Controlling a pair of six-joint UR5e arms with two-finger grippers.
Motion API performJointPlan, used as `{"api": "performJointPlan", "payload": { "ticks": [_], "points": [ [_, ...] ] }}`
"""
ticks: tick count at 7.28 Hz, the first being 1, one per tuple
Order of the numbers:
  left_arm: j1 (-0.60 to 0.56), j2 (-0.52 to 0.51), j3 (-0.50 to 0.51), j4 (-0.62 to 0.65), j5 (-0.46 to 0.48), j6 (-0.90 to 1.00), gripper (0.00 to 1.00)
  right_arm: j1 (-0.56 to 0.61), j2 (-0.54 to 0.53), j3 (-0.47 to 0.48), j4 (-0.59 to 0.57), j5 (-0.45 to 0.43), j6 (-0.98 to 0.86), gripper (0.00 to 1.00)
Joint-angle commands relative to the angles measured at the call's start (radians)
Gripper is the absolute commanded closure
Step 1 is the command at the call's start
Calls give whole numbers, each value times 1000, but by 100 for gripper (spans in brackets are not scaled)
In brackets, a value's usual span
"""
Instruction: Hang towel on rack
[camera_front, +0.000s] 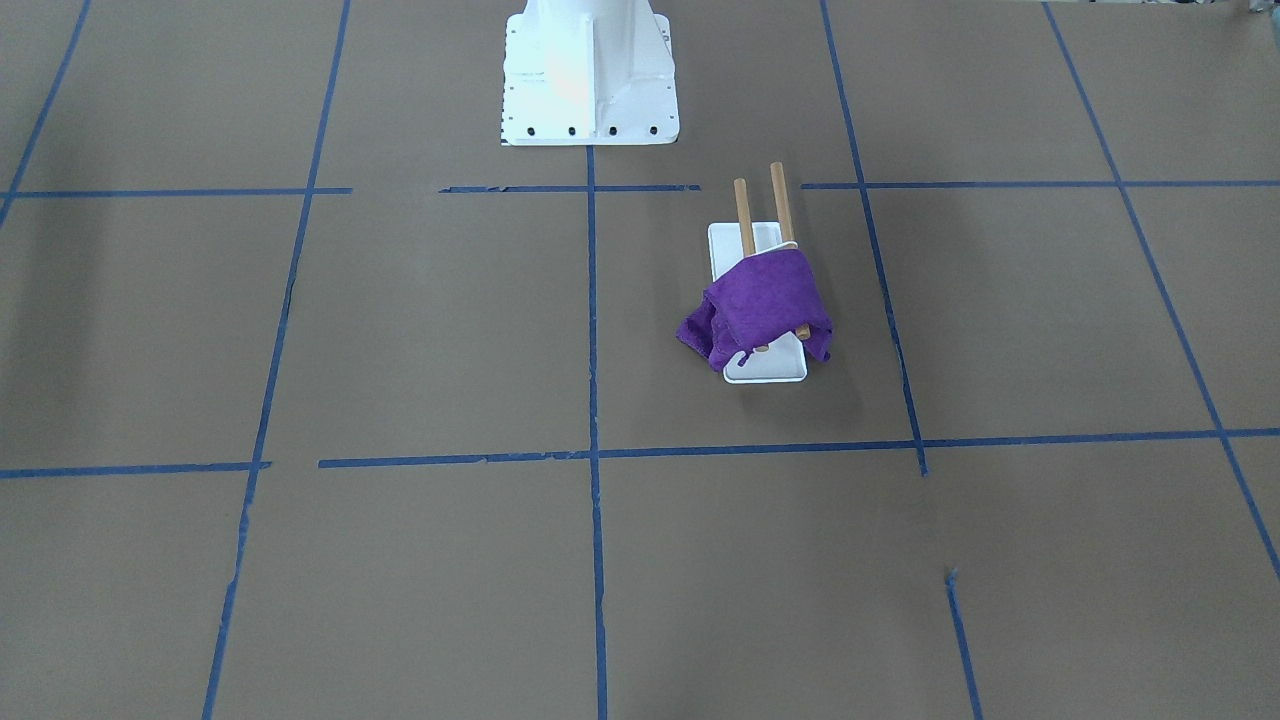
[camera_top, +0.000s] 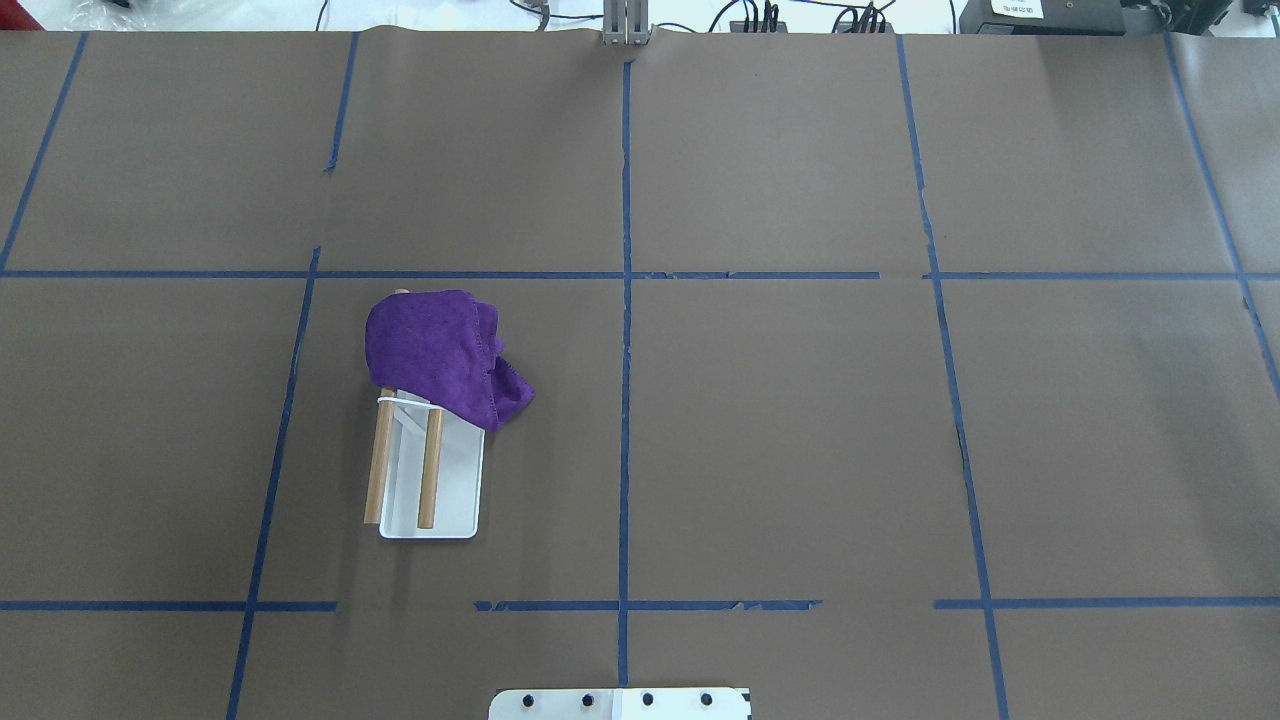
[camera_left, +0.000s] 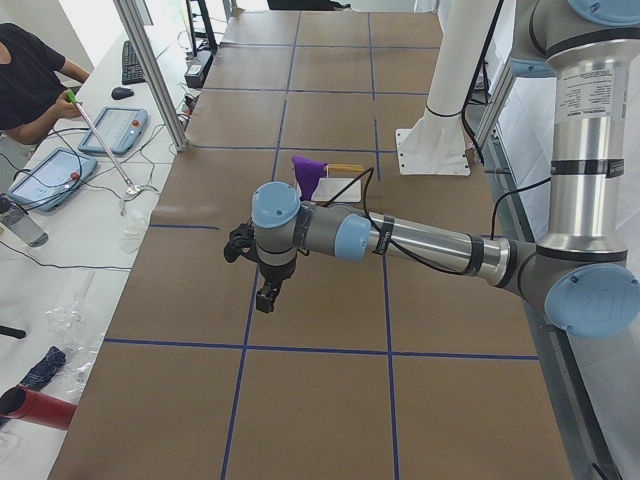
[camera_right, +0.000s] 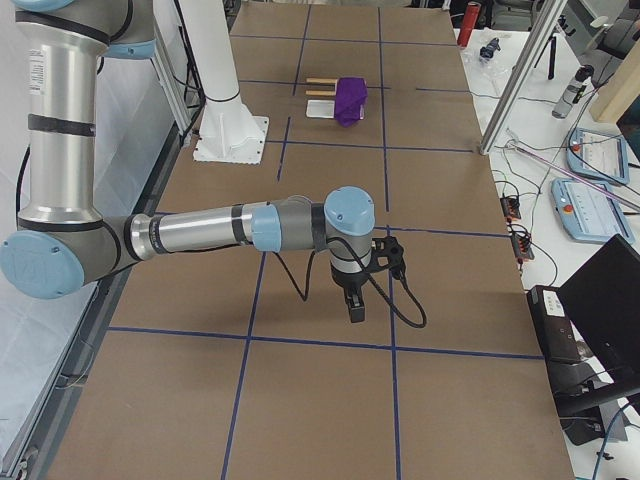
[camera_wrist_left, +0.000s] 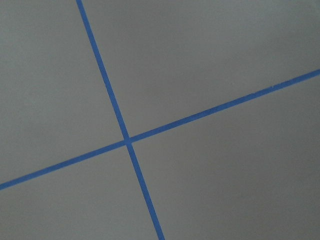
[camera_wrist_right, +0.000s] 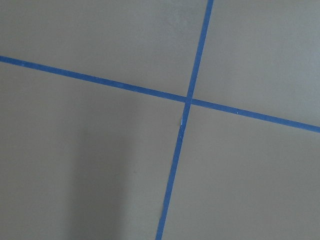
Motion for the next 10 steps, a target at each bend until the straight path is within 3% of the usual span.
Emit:
{"api": "performJointPlan", "payload": {
  "ticks": [1, 5, 8, 10],
  "points": [
    [0, 23, 0, 13, -15, 4, 0, 6, -3, -8, 3, 0, 0, 0],
    [2, 19, 6, 26, -19, 9, 0, -18, 21, -42, -6, -4, 14, 0],
    [-14, 19, -41, 156, -7, 6, 0, -41, 46, -112, -2, -6, 14, 0],
    [-21, 25, 3, 160, -5, 6, 0, -41, 40, -151, 0, 9, 15, 0]
  ]
}}
